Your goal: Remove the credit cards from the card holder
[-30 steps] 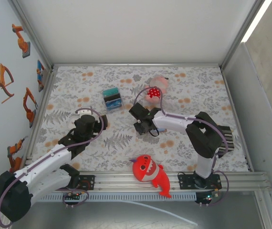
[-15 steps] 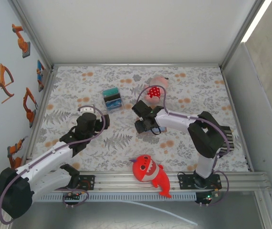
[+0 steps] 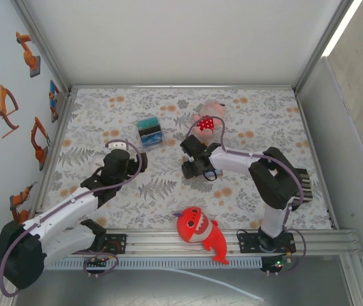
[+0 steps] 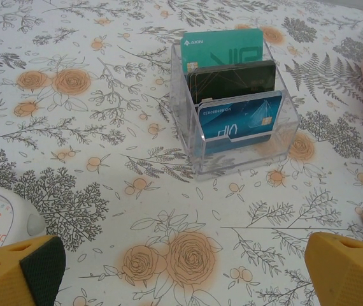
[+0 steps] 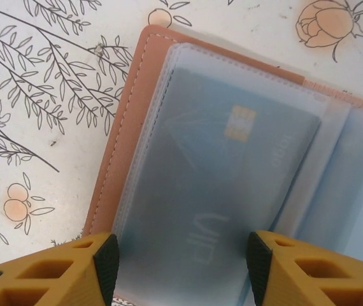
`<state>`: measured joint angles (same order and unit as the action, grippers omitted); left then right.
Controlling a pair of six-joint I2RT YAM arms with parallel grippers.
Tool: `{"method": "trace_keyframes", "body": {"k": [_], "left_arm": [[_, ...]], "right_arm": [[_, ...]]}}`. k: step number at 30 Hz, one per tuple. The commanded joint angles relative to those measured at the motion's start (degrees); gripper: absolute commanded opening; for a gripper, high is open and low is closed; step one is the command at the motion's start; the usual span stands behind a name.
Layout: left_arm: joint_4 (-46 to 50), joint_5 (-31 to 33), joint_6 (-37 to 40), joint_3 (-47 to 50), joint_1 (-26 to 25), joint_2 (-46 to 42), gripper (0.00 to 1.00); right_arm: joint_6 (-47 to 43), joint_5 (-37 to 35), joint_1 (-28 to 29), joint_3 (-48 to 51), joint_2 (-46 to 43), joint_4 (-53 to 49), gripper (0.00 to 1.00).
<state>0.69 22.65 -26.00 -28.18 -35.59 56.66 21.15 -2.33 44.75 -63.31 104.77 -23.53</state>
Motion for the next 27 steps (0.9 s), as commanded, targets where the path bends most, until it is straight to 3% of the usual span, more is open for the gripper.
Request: {"method": "trace_keyframes", "body": {"k": [1, 5, 15, 22, 27], "left_arm": [[-0.25, -0.46, 1.04, -1.87, 0.01, 0.12, 0.97], [-0.14, -0.42, 1.30, -2.12, 0.06, -0.13, 0.97], [-0.29, -1.18, 2.01, -2.66, -0.16, -0.83, 0.97], [-1.35, -1.02, 2.51, -2.92, -1.03, -1.65, 0.97], [-2.16, -1.12, 2.93, -3.66, -1.32, -0.85, 0.97]], "right_arm": [[0.40, 0.04, -0.59, 2.30, 2.92, -0.60, 0.53], [0.46, 0.37, -0.54, 3.49, 2.12, 0.20, 0.48], [-0.63, 8.41, -2.05, 4.87, -1.75, 4.48, 0.25], [-1.63, 12.67, 0.18, 4.02, -4.43, 4.73, 0.22], [-0.32, 9.25, 0.49, 3.35, -5.31, 2.78, 0.24]]}}
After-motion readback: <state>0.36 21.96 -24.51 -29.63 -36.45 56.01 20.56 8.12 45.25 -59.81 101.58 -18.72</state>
